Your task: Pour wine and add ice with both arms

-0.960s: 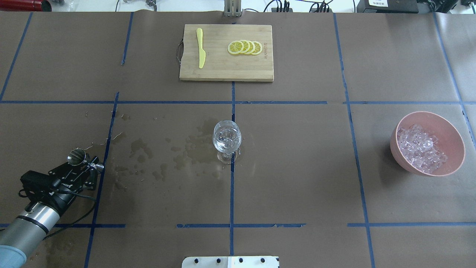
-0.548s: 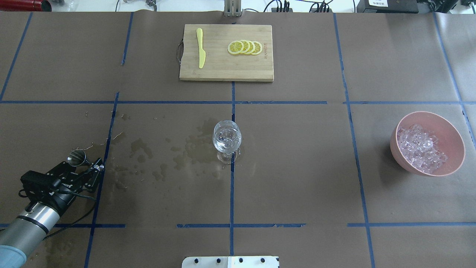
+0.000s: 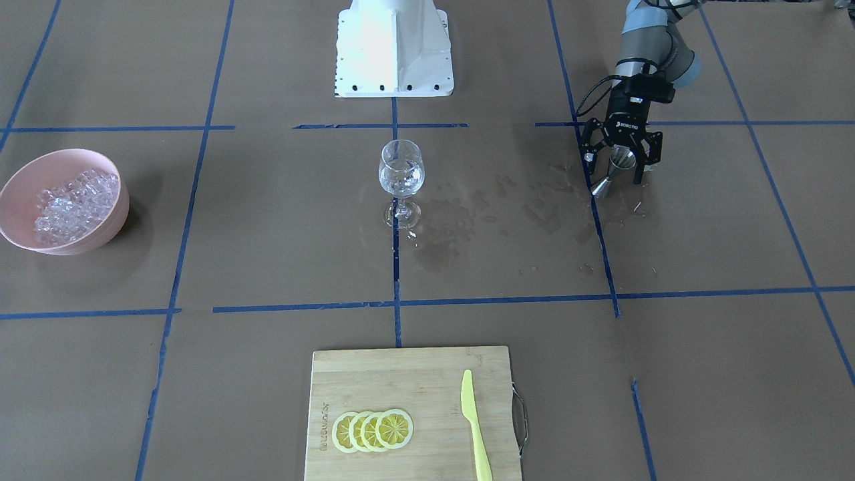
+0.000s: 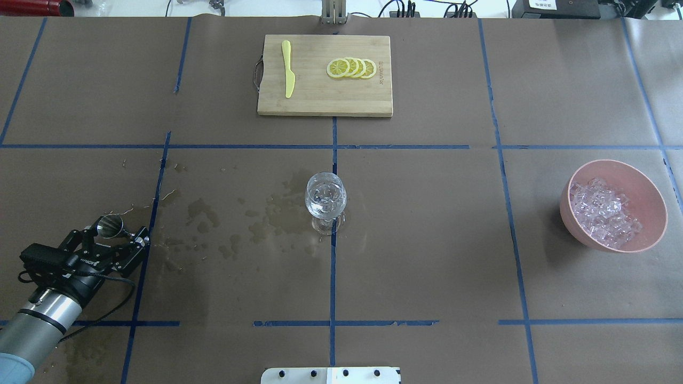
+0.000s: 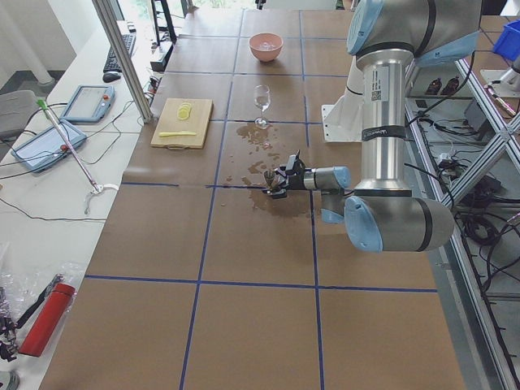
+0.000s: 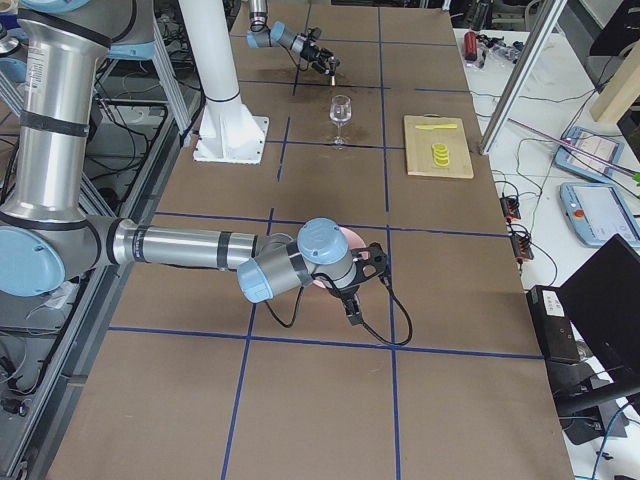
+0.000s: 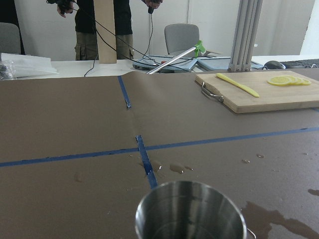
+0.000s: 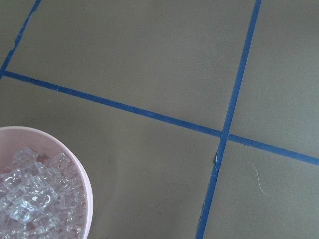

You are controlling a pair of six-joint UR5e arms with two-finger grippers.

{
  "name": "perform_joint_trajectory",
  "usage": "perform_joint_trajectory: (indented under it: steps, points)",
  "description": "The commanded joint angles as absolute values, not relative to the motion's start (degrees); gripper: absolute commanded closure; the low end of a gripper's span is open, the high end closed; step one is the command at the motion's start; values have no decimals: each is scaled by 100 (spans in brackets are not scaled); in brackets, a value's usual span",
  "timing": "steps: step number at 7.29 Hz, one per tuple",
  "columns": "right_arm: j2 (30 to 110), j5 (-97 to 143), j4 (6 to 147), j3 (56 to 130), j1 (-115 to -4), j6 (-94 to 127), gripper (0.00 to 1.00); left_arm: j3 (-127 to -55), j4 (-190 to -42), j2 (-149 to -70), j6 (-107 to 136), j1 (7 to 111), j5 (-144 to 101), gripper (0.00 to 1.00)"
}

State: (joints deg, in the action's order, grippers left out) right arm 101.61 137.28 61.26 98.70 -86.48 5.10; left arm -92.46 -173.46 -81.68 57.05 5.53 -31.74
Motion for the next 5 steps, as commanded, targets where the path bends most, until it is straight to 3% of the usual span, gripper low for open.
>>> perform_joint_trajectory:
  steps: [1, 5]
  points:
    - [10160, 13729, 6126, 9870, -8648, 510, 0, -9264, -17638, -8174, 5669, 554, -2875, 0]
    - [10160, 13729, 6126, 9879, -8648, 510, 0, -9299, -18051, -8174, 5643, 545, -2672, 0]
